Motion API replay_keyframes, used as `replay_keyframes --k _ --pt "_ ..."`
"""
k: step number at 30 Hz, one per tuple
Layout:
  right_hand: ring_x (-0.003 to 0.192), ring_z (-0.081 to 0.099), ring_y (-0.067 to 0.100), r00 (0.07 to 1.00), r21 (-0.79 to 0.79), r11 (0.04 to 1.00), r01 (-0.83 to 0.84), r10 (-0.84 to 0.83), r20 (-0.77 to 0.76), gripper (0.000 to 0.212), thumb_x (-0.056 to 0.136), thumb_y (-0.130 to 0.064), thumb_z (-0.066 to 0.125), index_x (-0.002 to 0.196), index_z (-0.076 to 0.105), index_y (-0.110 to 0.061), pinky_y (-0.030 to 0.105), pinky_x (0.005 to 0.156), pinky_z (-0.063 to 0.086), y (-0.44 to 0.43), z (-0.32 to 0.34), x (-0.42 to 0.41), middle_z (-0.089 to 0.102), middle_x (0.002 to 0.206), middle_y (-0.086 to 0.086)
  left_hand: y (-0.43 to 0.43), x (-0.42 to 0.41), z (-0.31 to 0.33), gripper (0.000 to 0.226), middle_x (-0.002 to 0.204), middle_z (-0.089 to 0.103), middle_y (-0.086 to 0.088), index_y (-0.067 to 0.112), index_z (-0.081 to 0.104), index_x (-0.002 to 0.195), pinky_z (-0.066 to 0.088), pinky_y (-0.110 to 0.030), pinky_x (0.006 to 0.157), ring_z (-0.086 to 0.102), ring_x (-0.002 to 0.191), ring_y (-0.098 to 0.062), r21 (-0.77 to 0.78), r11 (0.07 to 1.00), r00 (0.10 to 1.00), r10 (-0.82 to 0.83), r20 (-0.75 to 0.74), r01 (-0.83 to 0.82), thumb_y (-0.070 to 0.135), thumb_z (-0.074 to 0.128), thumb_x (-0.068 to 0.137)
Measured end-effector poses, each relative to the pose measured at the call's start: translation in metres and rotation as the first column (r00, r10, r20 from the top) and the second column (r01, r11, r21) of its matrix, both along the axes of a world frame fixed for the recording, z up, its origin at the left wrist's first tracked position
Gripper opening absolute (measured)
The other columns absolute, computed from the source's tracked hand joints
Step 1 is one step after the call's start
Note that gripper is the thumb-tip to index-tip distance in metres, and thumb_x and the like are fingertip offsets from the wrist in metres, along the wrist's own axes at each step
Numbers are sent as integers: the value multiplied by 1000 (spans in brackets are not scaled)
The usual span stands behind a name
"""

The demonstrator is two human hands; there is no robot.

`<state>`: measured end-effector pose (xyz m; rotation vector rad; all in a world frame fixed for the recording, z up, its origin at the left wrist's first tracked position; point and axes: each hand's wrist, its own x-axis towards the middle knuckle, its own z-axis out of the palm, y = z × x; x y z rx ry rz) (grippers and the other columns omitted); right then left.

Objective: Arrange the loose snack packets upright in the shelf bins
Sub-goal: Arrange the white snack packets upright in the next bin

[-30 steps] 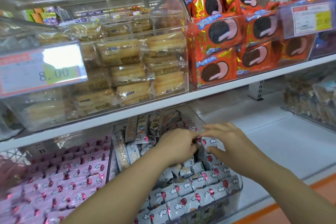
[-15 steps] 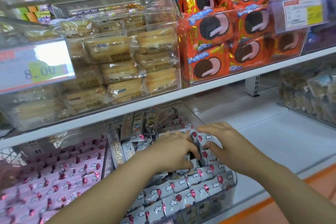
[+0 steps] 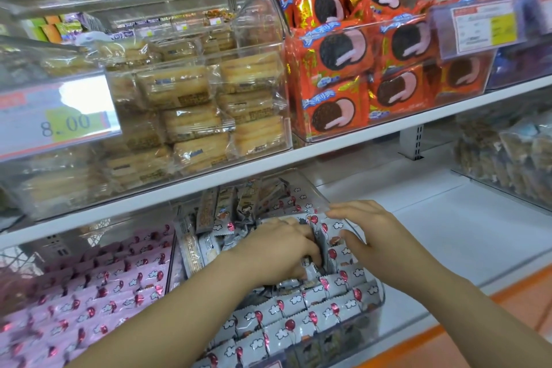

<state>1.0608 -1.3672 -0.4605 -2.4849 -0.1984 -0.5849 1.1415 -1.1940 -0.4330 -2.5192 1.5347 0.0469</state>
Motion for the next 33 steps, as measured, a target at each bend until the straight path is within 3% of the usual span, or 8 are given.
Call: replay_keyframes --k 3,6,11,15,19,26,30,33 --pt "121 39 1 1000 -11 1000 6 -6 1 39 91 -8 56 125 59 -26 -6 93 15 0 0 -1 45 118 -27 0 1 -5 34 123 59 8 28 59 124 33 -38 105 43 121 -16 -3 998 997 -68 42 68 28 61 90" --pt "127 34 3 1000 -61 998 -7 5 -26 41 95 -11 51 133 53 -27 -5 94 12 0 1 -2 42 127 -24 0 3 -6 31 120 63 7 23 61 122 33 -37 104 44 121 -16 -19 993 992 -114 58 115 25 60 91" --pt "138 16 8 991 -148 989 -9 -11 -135 44 101 -20 39 144 36 -30 19 111 16 4 3 -3 22 152 -12 2 5 -6 17 103 66 6 20 66 106 39 -37 94 50 105 -18 -63 970 965 -225 131 234 25 59 91" --pt "141 8 7 984 -132 991 -11 -13 -176 45 101 -19 36 145 34 -31 21 112 13 3 5 -4 15 155 -13 3 6 -3 8 89 65 6 19 65 86 39 -31 87 52 96 -16 -150 955 965 -243 100 256 21 59 90" --pt "141 8 6 978 -107 994 -18 -5 -207 46 101 -18 36 145 32 -32 21 112 13 2 3 -6 15 155 -13 11 13 -2 8 92 64 10 21 64 89 36 -26 94 50 99 -9 -200 963 983 -172 62 181 21 56 92" --pt "140 11 5 977 -96 995 -10 -11 -213 45 101 -19 38 144 35 -31 19 111 15 2 2 -5 18 153 -15 21 12 5 11 97 61 8 21 62 95 33 -31 103 50 100 -9 -193 979 994 -52 93 69 26 52 94" --pt "138 17 4 976 -57 998 -9 -3 -216 45 100 -17 40 143 37 -30 17 109 19 3 1 -4 21 151 -16 17 1 3 40 116 60 8 29 55 118 18 -37 113 41 123 -10 -50 999 990 1 141 7 53 57 86" --pt "136 20 3 975 -33 999 -15 7 -223 45 100 -16 41 142 38 -29 16 106 24 3 0 -4 23 149 -17 9 1 -1 46 113 63 4 27 53 119 14 -41 112 39 127 -15 -13 1000 984 14 179 -12 53 61 83"
